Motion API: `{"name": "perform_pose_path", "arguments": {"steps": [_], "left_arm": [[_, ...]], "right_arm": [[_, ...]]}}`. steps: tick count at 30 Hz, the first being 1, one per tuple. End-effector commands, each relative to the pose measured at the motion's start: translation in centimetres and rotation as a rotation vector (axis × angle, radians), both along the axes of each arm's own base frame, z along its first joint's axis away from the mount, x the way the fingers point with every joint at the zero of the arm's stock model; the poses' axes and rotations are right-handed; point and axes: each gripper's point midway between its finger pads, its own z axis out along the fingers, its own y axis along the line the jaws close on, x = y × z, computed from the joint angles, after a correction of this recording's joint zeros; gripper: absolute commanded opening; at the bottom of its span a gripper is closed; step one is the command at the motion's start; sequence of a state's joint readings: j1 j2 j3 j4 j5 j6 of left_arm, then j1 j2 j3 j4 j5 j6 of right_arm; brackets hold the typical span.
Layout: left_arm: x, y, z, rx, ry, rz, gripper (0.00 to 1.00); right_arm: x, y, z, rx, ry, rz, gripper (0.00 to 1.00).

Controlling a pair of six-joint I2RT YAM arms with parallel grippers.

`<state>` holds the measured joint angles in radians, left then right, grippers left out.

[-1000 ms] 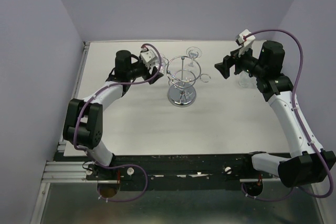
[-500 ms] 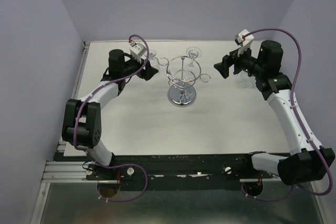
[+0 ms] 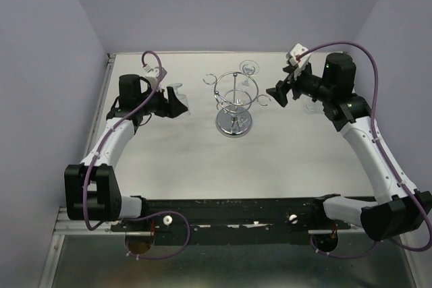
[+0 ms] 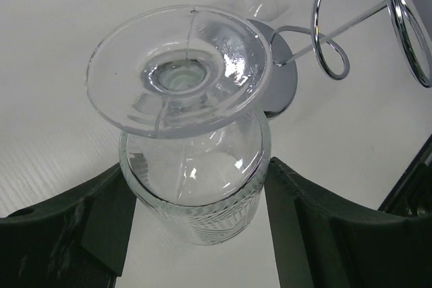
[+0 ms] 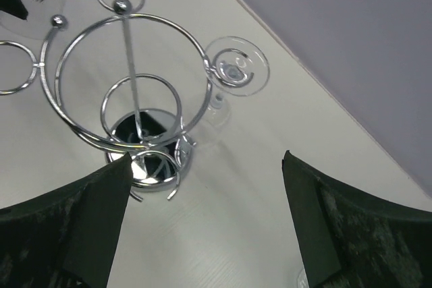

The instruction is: Take the wine glass off the wine glass rack

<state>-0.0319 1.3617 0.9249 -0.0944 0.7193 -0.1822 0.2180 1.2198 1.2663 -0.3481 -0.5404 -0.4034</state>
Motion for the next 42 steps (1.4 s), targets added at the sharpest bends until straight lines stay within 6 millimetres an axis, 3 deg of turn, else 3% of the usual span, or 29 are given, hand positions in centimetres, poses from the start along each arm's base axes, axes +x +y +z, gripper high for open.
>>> {"name": "perform_pose_path", "arguments": {"steps": [1,5,11,18,23,27,32,38,42], "left_arm": [[-4.0,-0.5,0.6,-0.016,0.144,-0.066,0.00],[-5.4,-1.8,0.5,-0.153,0.264,-0.065,0.00],[-6.1,-2.7,0.5,-0.343,0.436,-0.029,0.00],[-9.0,-4.1,0.5,-0.505,0.615,-0.102,0.00],[-9.8,-4.6,-1.1,-0.597,0.768,-0.122,0.00],[-8.7,-3.7,-1.9,-0.685,0.860,-0.059,0.00],[-7.8,-3.2,-2.3,-0.785,0.924,0.044,0.00],[-8.2,-3.3,-2.7,-0.853,1.042,0.095,0.00],[-9.1,-3.3,-2.8,-0.849,1.115,0.098,0.00]], "right_arm": [[-3.3,3.2,0.7,-0.090,-0.095,0.163,0.96],[-6.3,5.2,1.2,-0.168,-0.187,0.297,0.92],[-10.9,7.6,-0.7,-0.334,-0.296,0.498,0.90],[-15.0,12.4,-3.2,-0.409,-0.154,0.663,0.82],[-15.6,15.9,-4.0,-0.374,-0.152,0.673,0.78],[-15.8,17.7,-5.9,-0.377,-0.178,0.686,0.77],[-14.8,19.8,-6.8,-0.315,-0.149,0.615,0.72],[-14.2,23.4,-8.4,-0.270,-0.139,0.518,0.70],[-12.8,24.7,-9.6,-0.212,-0.071,0.344,0.66]]}}
